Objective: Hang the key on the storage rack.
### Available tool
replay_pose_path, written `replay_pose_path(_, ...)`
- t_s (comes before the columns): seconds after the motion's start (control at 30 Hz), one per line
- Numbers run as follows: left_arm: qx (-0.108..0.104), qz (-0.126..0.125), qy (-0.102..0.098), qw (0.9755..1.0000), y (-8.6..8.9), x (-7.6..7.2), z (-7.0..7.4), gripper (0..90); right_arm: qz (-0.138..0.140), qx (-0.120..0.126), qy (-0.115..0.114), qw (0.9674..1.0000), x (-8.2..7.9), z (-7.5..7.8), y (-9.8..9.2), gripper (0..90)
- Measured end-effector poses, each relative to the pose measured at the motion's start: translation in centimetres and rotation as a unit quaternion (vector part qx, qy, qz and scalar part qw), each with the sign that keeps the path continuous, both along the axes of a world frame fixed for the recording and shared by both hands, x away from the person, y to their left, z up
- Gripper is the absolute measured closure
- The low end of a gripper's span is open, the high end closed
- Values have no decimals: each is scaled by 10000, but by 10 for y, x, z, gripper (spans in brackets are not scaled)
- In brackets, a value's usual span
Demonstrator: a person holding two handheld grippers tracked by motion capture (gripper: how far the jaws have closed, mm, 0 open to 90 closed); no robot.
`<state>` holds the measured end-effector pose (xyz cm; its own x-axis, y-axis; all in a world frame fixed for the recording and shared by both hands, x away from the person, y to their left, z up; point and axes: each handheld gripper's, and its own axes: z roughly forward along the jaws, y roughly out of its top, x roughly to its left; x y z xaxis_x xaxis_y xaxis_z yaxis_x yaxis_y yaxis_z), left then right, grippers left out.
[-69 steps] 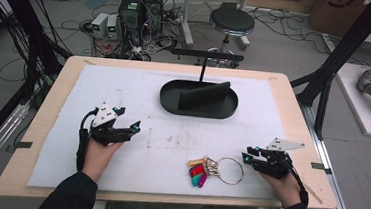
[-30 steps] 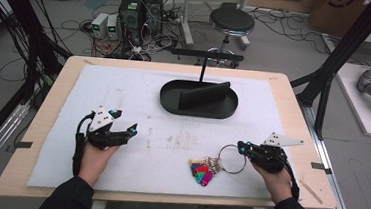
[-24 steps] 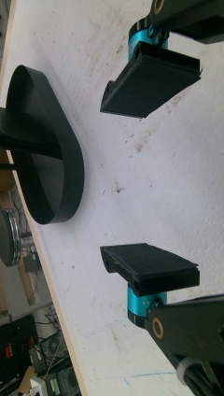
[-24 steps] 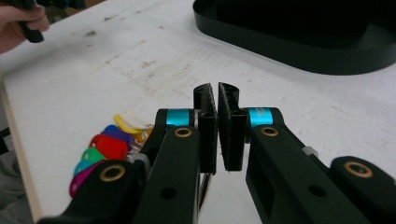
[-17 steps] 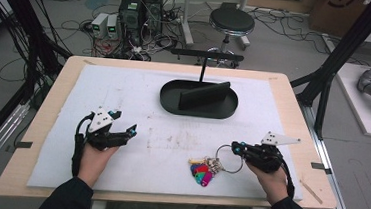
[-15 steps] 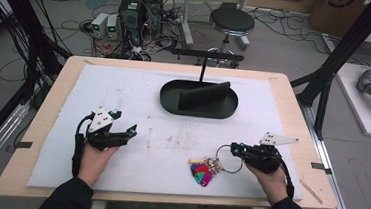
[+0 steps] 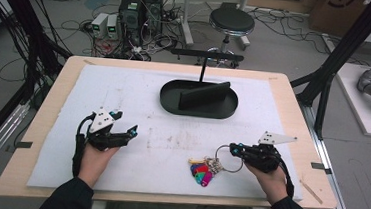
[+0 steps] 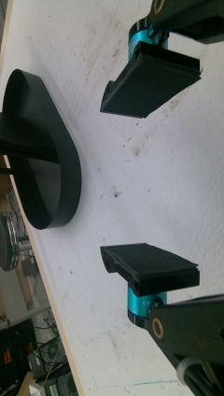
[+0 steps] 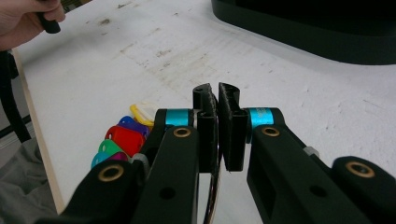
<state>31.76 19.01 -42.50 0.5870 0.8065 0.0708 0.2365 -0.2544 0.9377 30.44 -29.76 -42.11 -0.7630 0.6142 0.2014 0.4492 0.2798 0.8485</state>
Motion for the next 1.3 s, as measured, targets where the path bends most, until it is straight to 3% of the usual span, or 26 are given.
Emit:
replay_pose_path(0.83, -28, -177, -41, 9998, 0, -6, 2, 265, 391, 20, -537, 9978, 6, 36, 16, 876)
replay_pose_path(1.3, -37, -173, -32, 9998, 1, -7, 1, 265, 506, 262, -761, 9955, 17, 63, 14, 877)
